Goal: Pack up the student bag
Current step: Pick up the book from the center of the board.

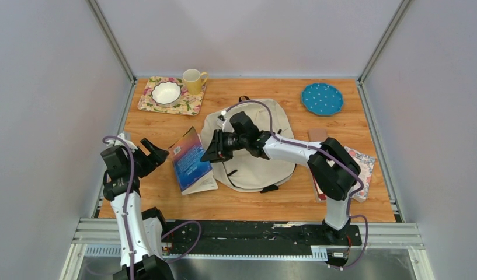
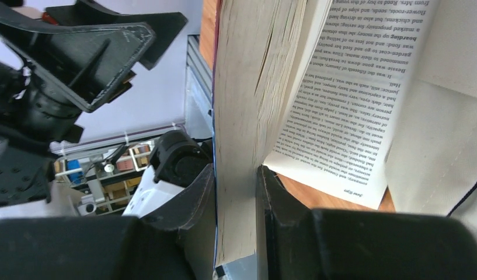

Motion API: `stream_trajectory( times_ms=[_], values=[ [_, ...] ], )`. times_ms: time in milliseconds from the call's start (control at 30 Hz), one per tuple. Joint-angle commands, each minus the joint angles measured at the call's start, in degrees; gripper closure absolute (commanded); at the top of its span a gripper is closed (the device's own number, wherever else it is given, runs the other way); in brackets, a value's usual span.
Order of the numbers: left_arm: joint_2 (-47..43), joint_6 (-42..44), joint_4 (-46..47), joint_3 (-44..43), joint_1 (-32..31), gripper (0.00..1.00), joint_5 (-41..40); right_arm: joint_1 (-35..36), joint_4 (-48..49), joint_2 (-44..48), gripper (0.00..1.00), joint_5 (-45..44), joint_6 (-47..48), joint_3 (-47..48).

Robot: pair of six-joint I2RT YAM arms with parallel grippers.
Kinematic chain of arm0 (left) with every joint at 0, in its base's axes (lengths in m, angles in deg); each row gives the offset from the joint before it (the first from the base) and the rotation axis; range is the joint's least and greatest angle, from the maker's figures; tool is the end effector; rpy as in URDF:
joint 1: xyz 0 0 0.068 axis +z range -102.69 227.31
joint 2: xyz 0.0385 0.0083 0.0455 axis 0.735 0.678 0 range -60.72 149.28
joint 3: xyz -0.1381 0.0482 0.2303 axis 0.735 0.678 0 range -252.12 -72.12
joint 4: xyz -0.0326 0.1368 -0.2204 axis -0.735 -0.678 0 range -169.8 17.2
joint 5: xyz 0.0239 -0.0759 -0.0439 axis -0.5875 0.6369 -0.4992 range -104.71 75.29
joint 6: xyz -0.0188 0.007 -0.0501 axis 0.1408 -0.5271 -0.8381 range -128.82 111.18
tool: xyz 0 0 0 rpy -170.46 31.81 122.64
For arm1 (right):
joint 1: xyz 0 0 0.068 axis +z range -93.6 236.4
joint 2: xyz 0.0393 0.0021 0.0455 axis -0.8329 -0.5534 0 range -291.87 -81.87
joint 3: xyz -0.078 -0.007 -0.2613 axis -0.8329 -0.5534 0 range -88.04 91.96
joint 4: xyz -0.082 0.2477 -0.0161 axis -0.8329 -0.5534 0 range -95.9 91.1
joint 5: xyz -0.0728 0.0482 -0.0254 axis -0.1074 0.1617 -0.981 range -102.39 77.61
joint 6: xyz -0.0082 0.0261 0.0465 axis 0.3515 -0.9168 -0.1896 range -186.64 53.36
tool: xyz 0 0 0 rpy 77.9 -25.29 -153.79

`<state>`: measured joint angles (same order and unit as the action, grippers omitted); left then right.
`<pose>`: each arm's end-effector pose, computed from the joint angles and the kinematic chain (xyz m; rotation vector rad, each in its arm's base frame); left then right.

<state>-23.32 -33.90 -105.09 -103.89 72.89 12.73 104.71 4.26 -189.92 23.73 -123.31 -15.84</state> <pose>0.1363 0.0470 0.2445 -0.6979 2.0821 -0.5277 0.2651 0.3290 0.2141 -0.2644 2.5488 1.5943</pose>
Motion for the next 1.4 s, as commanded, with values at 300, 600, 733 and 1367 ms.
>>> stream_trajectory(
  times_ms=[300,600,733,1367],
  values=[
    [-0.1,-21.0,27.3,11.7,-0.1,0.12,25.6,-3.2,29.6,10.5,1.00,9.2,-15.5,-7.1],
    [-0.4,-34.9,49.2,22.4,-0.4,0.12,28.5,-3.4,37.8,11.1,1.00,10.5,-21.5,-10.7],
    [0.3,-40.3,57.3,26.0,-1.7,0.12,29.1,-3.3,40.3,11.2,1.00,11.0,-22.7,-12.4],
    [1.9,-40.5,56.8,21.3,-4.8,1.00,27.4,-3.5,32.2,9.3,0.96,12.3,-17.1,-17.6]
  ],
)
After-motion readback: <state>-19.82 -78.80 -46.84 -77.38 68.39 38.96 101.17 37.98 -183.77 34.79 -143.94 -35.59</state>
